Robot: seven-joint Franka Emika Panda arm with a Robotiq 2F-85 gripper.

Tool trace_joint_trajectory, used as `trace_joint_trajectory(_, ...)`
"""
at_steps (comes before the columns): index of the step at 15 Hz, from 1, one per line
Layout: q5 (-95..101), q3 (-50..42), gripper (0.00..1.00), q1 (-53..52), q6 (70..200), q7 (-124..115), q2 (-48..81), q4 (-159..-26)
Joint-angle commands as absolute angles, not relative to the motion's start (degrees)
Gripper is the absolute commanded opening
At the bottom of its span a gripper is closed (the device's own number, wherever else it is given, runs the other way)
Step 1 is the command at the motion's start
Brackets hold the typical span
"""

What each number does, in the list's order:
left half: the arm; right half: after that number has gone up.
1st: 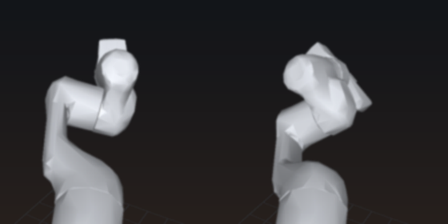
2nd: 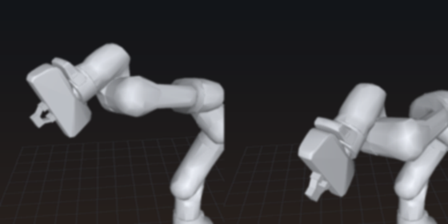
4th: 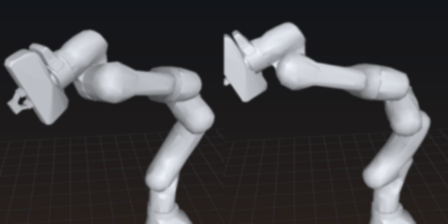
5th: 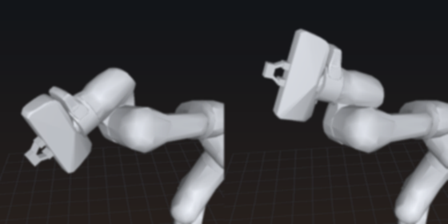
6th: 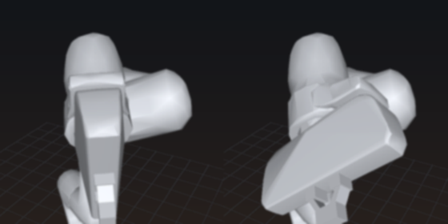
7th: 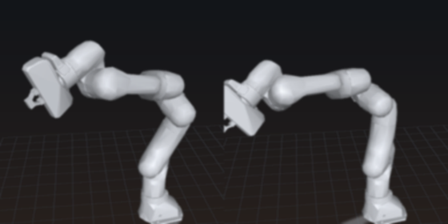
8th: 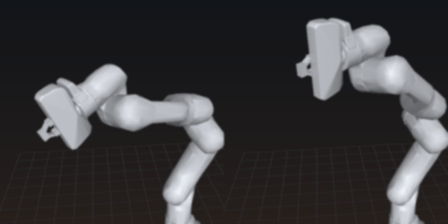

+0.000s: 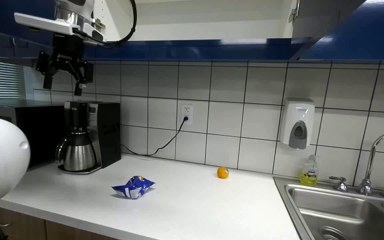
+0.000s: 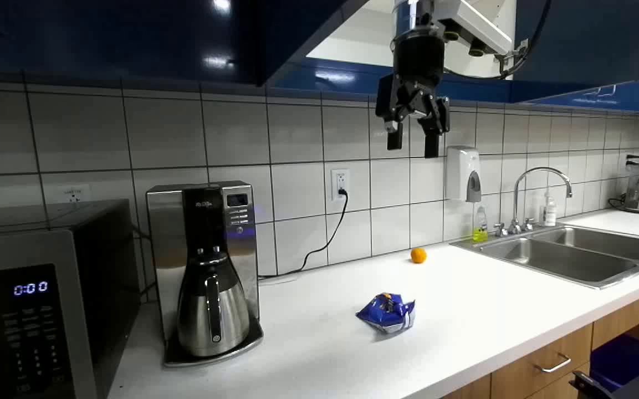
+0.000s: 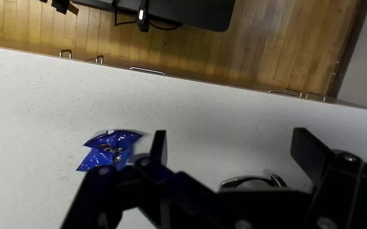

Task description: Move an object and put it on another position

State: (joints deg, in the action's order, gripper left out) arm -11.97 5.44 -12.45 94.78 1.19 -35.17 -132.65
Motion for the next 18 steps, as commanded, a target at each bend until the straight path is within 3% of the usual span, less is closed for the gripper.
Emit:
trace_joint_trajectory(1, -12.40, 6.24, 1.00, -11.38, 94.51, 1.62, -35.16, -132.45)
trace_joint_trajectory(18, -3.52, 4.62, 1.00, -3.19, 102.23, -4.10, -35.81, -138.09)
